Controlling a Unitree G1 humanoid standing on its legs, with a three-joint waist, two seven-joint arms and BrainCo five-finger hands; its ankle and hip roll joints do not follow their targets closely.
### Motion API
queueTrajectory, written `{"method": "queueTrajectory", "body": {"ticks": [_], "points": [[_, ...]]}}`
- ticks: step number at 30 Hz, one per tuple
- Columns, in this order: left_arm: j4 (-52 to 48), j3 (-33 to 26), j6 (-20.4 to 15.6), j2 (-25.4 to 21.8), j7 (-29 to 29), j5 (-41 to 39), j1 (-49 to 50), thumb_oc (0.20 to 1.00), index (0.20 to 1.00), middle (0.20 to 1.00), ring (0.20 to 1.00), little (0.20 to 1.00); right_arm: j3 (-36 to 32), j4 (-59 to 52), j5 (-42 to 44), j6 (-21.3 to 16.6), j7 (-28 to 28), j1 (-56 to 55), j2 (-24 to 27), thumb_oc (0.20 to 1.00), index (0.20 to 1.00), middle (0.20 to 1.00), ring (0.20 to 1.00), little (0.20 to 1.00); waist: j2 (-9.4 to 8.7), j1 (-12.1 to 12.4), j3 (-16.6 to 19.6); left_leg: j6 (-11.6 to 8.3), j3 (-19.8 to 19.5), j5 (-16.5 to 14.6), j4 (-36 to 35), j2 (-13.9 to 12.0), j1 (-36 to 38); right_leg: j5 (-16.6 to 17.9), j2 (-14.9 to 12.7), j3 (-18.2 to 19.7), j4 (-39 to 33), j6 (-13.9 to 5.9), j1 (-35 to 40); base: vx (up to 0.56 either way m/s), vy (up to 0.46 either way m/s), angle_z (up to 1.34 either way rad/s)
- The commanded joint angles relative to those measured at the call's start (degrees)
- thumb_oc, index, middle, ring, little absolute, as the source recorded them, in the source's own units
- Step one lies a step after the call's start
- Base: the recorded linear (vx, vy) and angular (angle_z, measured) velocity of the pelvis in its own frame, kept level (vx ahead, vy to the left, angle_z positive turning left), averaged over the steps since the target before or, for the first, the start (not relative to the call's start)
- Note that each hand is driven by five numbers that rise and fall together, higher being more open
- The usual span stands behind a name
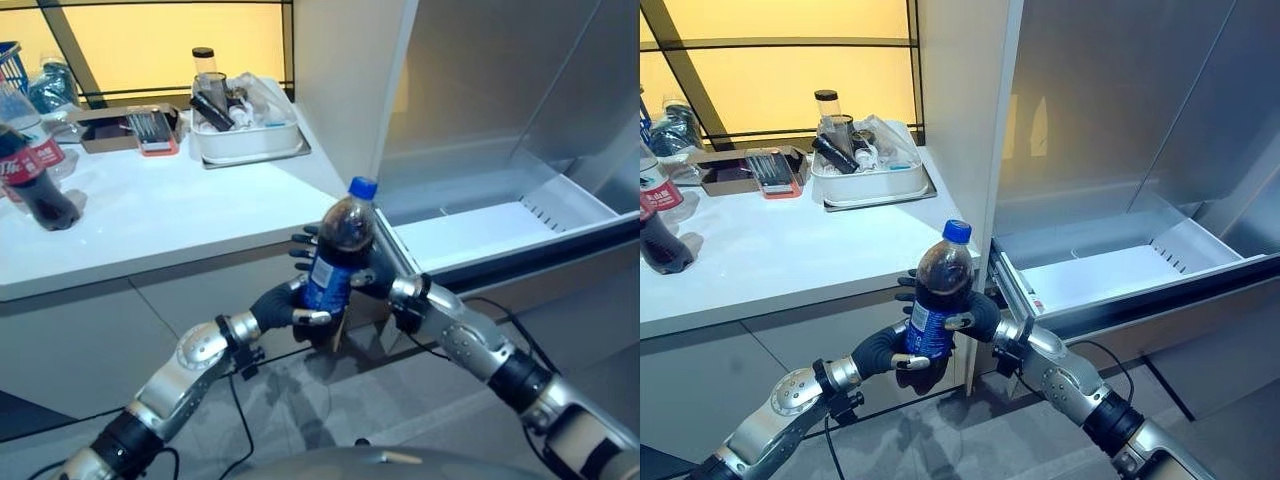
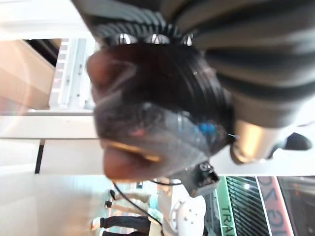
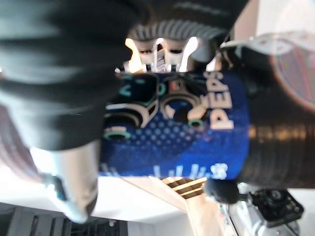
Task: Take the drinks into the refrigerator
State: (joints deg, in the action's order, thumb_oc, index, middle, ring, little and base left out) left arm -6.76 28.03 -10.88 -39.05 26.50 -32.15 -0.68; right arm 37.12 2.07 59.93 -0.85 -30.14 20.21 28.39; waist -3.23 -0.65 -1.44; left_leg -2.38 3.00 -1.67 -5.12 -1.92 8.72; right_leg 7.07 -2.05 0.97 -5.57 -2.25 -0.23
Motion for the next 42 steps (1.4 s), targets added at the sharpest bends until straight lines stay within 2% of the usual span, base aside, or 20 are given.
{"method": "queueTrajectory", "body": {"ticks": [1, 7, 9, 32, 33, 34, 35, 42], "points": [[-4.8, 0.3, -4.7, 2.0, 0.6, -0.1, -8.5, 0.200, 0.200, 0.200, 0.200, 0.200, 0.4, -8.5, 4.7, -2.2, -3.4, 7.6, -3.4, 1.000, 1.000, 1.000, 1.000, 1.000, -0.88, -0.5, -0.5, 2.51, -4.6, -2.4, 0.1, 1.8, 0.1, -5.7, -1.1, -3.6, 2.4, -2.92, 4.5, 0.00, 0.000, 0.00], [-4.8, 0.3, -4.8, 2.0, 0.6, 0.2, -8.5, 0.200, 0.200, 0.200, 0.200, 0.200, 0.3, -9.1, 5.1, -2.3, -3.2, 7.2, -3.4, 1.000, 1.000, 1.000, 1.000, 1.000, -0.79, -0.6, -0.5, 2.51, -4.6, -2.4, 0.1, 1.8, 0.1, -5.6, -1.1, -3.5, 2.3, -2.95, 4.4, 0.00, 0.000, 0.00], [-4.7, 0.6, -4.7, 2.3, 0.4, 0.2, -8.7, 0.200, 0.200, 0.200, 0.200, 0.200, 0.8, -9.1, 5.2, -2.3, -3.1, 7.6, -3.8, 0.200, 0.200, 0.200, 0.200, 0.200, -0.77, -0.6, -0.4, 2.57, -4.6, -2.3, 0.1, 1.8, 0.0, -5.6, -1.2, -3.5, 2.4, -2.96, 4.4, 0.00, 0.000, 0.00], [-4.2, -0.2, -4.1, 2.5, -0.1, 0.3, -8.0, 0.200, 0.200, 0.200, 0.200, 0.200, 0.9, -8.3, 5.2, -2.8, -2.1, 7.0, -5.5, 0.200, 0.200, 0.200, 0.200, 0.200, -0.79, -0.5, -0.3, 2.59, -4.7, -1.9, 0.1, 2.0, -0.4, -5.4, -1.3, -3.6, 2.5, -2.90, 4.0, 0.00, 0.000, 0.00], [-4.1, -0.4, -3.9, 2.6, -0.2, 0.0, -7.7, 0.385, 0.385, 0.385, 0.385, 0.385, 0.7, -8.3, 4.9, -2.9, -2.0, 6.9, -5.2, 0.200, 0.200, 0.200, 0.200, 0.200, -0.76, -0.6, -0.3, 2.61, -4.7, -1.9, 0.1, 2.0, -0.3, -5.4, -1.3, -3.6, 2.5, -2.87, 4.1, 0.00, 0.000, 0.00], [-4.1, -0.4, -3.9, 2.7, -0.2, 0.0, -7.7, 0.881, 0.881, 0.881, 0.881, 0.881, 0.7, -8.3, 4.9, -2.9, -2.0, 6.9, -5.2, 0.200, 0.200, 0.200, 0.200, 0.200, -0.76, -0.6, -0.3, 2.61, -4.7, -1.9, 0.1, 2.0, -0.3, -5.4, -1.3, -3.6, 2.5, -2.87, 4.1, 0.00, 0.000, 0.00], [-4.0, -1.0, -3.6, 2.8, -0.5, -0.3, -7.0, 1.000, 1.000, 1.000, 1.000, 1.000, -0.2, -8.6, 4.6, -3.4, -1.7, 6.4, -4.5, 0.200, 0.200, 0.200, 0.200, 0.200, -0.78, -0.6, -0.3, 2.60, -4.7, -1.9, 0.1, 1.9, -0.3, -5.4, -1.3, -3.6, 2.5, -2.88, 4.0, 0.00, 0.000, 0.00], [-5.2, -2.2, -2.9, 1.7, 0.8, -2.5, -5.6, 1.000, 1.000, 1.000, 1.000, 1.000, -4.8, -8.2, 3.3, -4.9, -1.0, 4.9, -0.6, 0.200, 0.200, 0.200, 0.200, 0.200, -0.80, -0.8, -0.3, 2.54, -4.8, -2.4, 0.1, 1.8, 0.1, -5.7, -1.2, -3.8, 2.4, -2.98, 4.6, 0.00, 0.000, 0.00]]}}
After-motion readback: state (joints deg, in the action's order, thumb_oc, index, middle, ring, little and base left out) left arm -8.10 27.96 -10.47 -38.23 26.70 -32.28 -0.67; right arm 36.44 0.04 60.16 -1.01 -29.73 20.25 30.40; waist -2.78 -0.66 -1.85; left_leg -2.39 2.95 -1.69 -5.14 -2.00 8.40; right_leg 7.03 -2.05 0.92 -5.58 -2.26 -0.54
